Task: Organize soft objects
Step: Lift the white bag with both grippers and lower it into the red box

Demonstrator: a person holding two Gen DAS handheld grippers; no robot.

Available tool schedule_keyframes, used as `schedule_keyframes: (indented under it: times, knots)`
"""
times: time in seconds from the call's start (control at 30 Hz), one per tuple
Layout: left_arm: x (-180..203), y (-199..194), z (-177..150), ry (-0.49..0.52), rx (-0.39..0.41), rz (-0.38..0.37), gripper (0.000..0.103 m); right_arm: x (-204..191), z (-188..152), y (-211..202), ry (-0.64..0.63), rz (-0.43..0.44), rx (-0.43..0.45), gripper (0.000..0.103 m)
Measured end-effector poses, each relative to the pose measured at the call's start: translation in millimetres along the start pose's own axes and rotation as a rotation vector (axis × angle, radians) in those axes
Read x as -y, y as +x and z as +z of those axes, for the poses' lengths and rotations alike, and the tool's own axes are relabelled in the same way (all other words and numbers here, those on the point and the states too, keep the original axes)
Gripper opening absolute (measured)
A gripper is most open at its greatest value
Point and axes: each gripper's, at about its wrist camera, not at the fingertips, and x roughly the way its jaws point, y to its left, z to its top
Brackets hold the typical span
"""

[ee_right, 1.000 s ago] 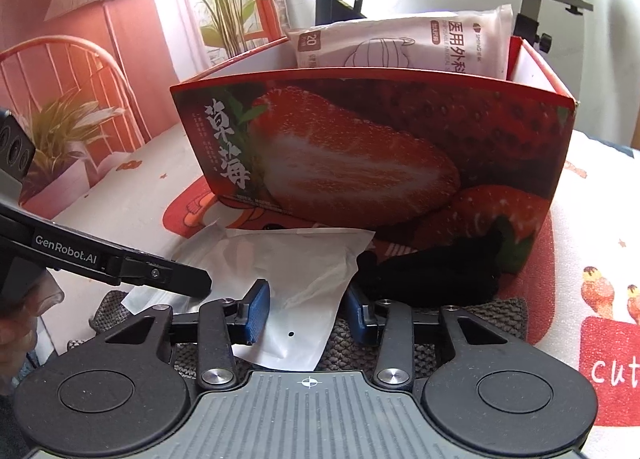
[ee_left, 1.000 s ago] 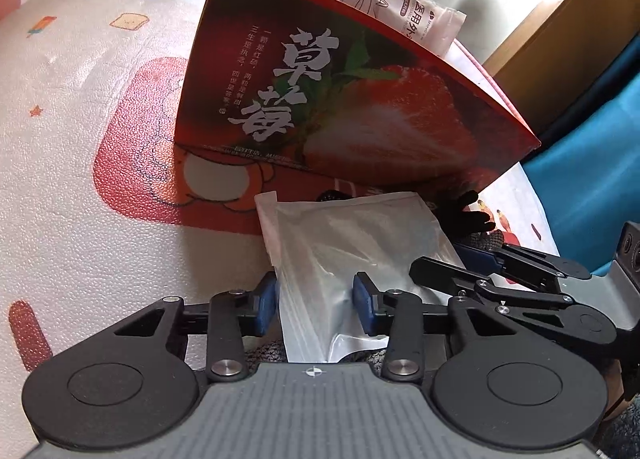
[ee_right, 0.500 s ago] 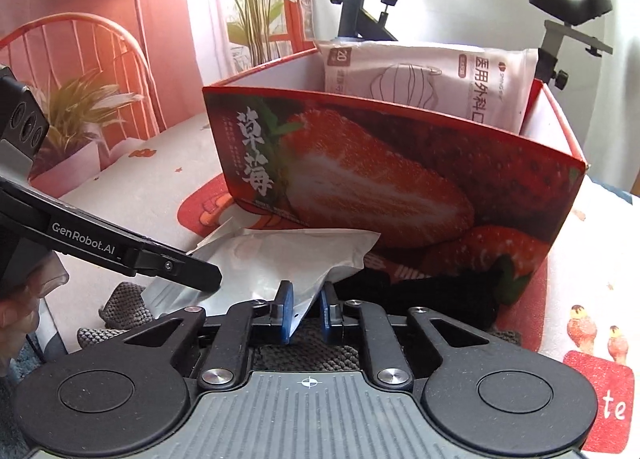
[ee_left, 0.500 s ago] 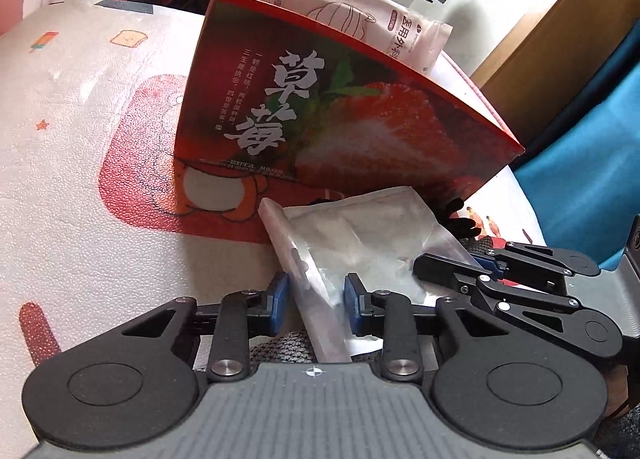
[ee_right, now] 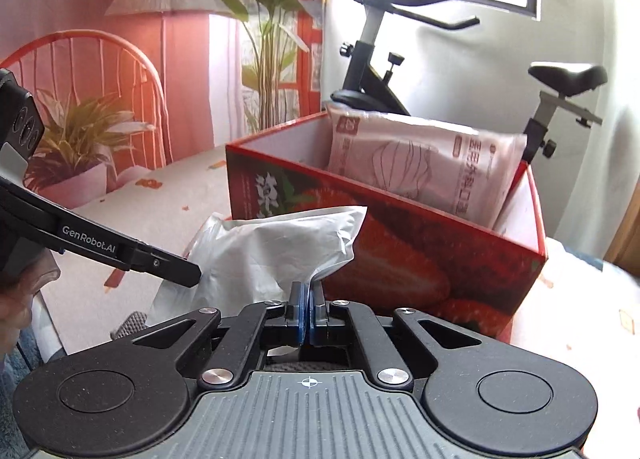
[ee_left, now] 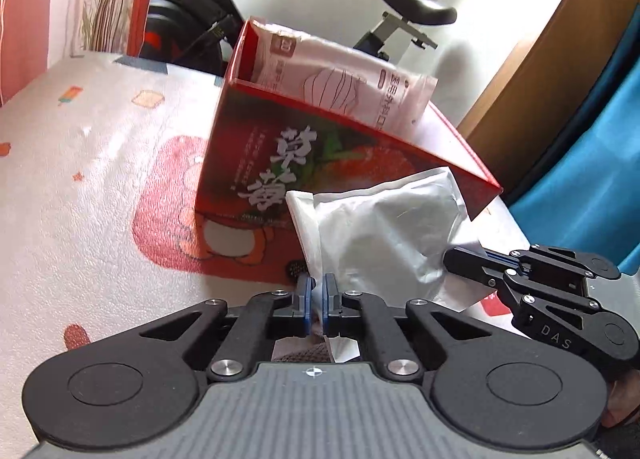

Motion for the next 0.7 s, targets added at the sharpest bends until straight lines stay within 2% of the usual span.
schedule_keyframes:
  times: [0.13, 0.33, 0.47, 0.7]
  knots:
    - [4, -15, 11, 0.009, 0.053, -0.008, 0.006, -3, 17, -9, -0.028, -0.004, 0.046, 0.002]
    - [20, -23, 49, 0.094, 0.13, 0.008, 0.006, 12, 60, -6, -0.028, -0.019, 0.105, 0.002]
    - [24, -8, 88, 0.115, 0.157, 0.025, 0.006, 29, 86, 14, -0.003, -0.041, 0.123, 0.002]
    - [26, 36, 137, 0.186, 0.134, 0.101, 0.006, 62, 112, 69, 0.081, -0.083, 0.106, 0.003]
